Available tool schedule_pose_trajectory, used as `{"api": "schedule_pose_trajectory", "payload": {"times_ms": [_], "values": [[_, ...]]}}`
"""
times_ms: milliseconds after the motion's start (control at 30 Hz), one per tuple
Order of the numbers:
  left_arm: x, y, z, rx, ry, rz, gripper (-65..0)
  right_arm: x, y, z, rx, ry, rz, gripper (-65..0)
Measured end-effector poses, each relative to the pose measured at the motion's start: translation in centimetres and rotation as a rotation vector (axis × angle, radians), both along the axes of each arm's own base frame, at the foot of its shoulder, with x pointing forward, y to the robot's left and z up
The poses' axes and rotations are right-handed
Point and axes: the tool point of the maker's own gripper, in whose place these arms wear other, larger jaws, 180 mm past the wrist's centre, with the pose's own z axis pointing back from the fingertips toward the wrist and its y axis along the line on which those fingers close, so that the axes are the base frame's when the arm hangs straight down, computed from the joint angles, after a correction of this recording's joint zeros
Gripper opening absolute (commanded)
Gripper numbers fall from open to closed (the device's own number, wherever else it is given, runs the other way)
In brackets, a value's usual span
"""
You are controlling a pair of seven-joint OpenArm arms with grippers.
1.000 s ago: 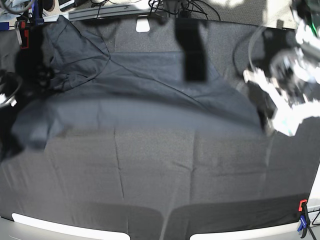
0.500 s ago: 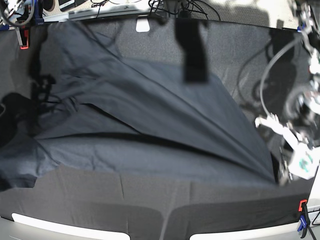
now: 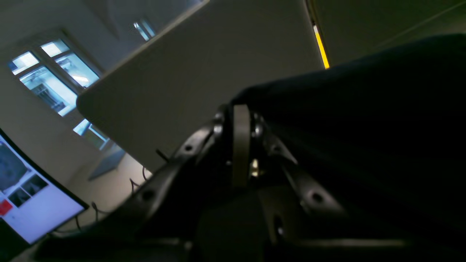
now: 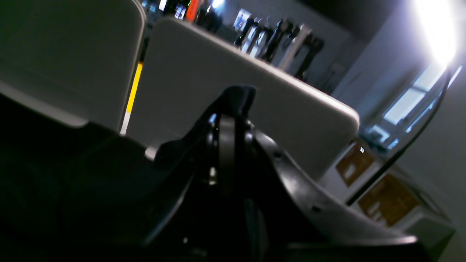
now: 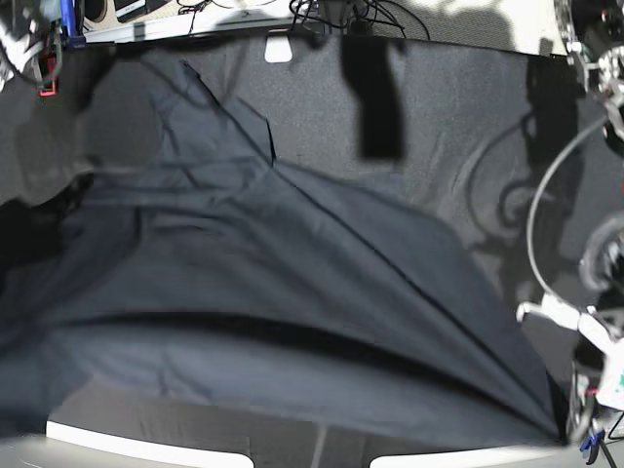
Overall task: Layout the t-shirt on the table in an organized manner, then fold the t-shirt properly
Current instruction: 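Lift the shirt high with both grippers, holding it spread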
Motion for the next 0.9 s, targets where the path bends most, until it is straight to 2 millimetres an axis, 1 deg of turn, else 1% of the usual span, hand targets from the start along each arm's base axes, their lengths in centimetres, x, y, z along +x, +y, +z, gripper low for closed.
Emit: {"api": "schedule_pose_trajectory", "payload": {"times_ms": [100, 233, 300, 367, 433, 533, 600, 633, 733, 833, 900], "values": [[0.1, 0.0, 1.4, 0.003, -0.040, -0.001, -65.0, 0.0, -0.1, 0.8, 0.008, -0.028, 0.003, -65.0], [-0.1, 0.0, 3.8, 0.019, -0.118, -0.009, -65.0, 0.1, -0.3, 2.5, 0.026, -0.085, 0.020, -65.0], [-0.3, -0.2, 5.2, 0.019, -0.172, -0.021, -65.0, 0.8, -0.1, 2.8, 0.040, -0.086, 0.042, -65.0], [-0.5, -0.4, 6.5, 0.020, -0.221, -0.032, -65.0, 1.9, 0.0, 2.4, 0.053, -0.058, 0.064, -65.0], [0.7, 0.1, 6.6, 0.000, -0.214, -0.033, -65.0, 3.5, 0.6, 1.6, 0.071, -0.010, 0.100, -65.0], [4.3, 2.4, 5.3, -0.028, -0.133, 0.024, -65.0, 5.8, 1.7, 0.8, 0.080, 0.049, 0.148, -65.0], [5.8, 3.7, 5.7, -0.038, -0.122, 0.049, -65.0, 6.8, 2.6, 1.3, 0.057, 0.050, 0.160, -65.0], [6.3, 4.2, 6.6, -0.044, -0.132, 0.055, -65.0, 7.0, 3.1, 2.0, 0.040, 0.035, 0.166, -65.0], [6.6, 5.0, 9.5, -0.059, -0.191, 0.044, -65.0, 7.3, 3.4, 4.1, -0.011, -0.019, 0.135, -65.0], [6.7, 5.3, 11.1, -0.071, -0.216, 0.031, -65.0, 7.6, 3.3, 5.3, -0.030, -0.037, 0.119, -65.0], [6.8, 5.3, 11.6, -0.074, -0.225, 0.031, -65.0, 8.3, 3.2, 5.8, -0.014, -0.035, 0.133, -65.0]]}}
